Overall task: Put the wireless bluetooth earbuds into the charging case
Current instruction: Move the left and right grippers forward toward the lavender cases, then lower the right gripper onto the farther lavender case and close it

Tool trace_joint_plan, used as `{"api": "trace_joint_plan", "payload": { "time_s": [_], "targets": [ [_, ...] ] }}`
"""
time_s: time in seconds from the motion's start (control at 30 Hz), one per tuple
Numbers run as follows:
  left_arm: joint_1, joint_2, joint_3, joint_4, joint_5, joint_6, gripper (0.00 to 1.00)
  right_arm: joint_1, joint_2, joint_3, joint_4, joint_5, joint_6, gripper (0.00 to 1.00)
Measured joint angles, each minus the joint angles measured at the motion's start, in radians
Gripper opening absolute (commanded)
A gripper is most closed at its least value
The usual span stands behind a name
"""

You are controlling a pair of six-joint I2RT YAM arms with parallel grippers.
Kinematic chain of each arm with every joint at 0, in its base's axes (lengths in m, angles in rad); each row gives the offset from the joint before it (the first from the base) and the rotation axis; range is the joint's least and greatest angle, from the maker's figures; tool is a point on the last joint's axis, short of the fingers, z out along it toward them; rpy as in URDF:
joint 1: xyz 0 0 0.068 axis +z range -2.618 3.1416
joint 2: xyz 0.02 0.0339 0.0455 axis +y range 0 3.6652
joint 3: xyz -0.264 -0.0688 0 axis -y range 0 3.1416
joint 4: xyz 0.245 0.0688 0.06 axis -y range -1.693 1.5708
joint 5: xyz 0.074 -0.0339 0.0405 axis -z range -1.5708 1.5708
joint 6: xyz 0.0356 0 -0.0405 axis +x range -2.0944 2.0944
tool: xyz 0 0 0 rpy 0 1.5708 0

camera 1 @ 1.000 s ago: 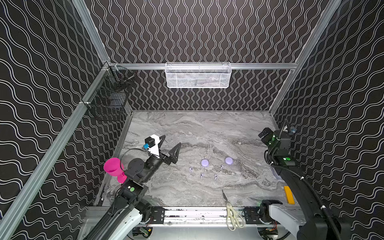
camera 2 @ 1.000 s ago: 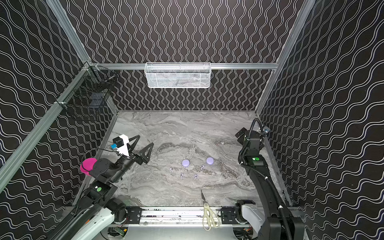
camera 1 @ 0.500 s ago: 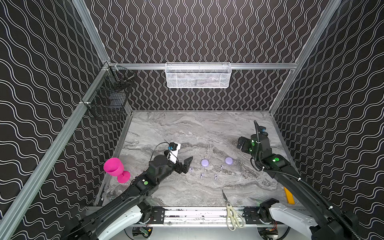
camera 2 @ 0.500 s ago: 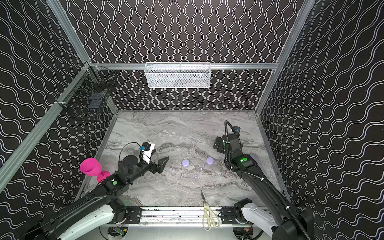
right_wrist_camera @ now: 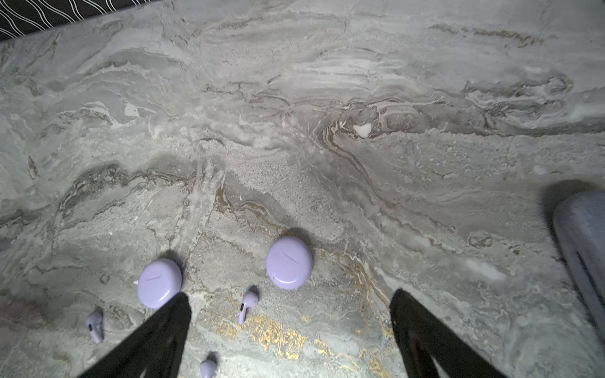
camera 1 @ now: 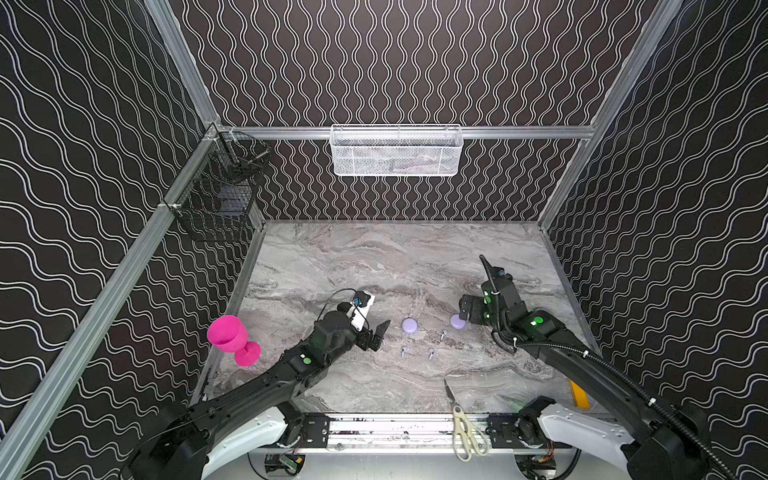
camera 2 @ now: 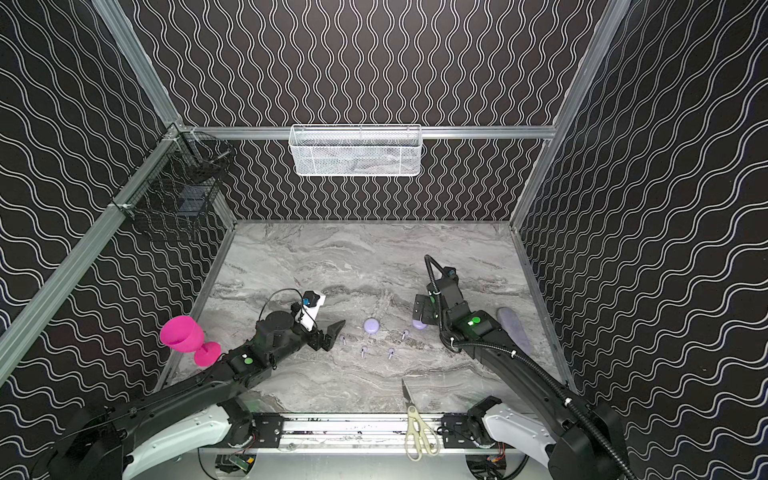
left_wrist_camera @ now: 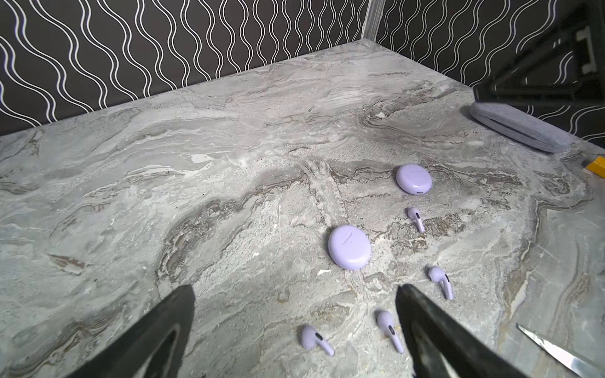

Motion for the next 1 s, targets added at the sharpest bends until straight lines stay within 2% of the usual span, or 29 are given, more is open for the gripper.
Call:
{"api": "trace_joint_plan", "payload": {
  "time_s": [0.27, 0.4, 0.57, 0.8, 1.0],
  "targets": [
    [-0.001, -0.022, -0.054, 0.085, 0.014, -0.016, 0.99, 0.032, 0.001, -0.041, 0.002, -0.068, 0.048, 0.92],
    [-0.008, 0.011, -0.039, 0.09, 0.025, -0.029, 0.99, 0.04, 0.061, -0.043, 0.004, -0.092, 0.063, 0.92],
    [-0.029, 0.083, -0.006, 0.099, 0.076, -0.037, 0.96, 0.042, 0.145, -0.039, 0.006, -0.092, 0.076, 0.91],
    [-0.079, 0.175, 0.038, 0.117, 0.183, -0.033, 0.87, 0.042, 0.241, -0.028, 0.02, -0.092, 0.089, 0.9],
    [-0.088, 0.192, 0.042, 0.144, 0.256, -0.033, 0.85, 0.041, 0.318, 0.006, 0.037, -0.064, 0.07, 0.84]
  ]
}}
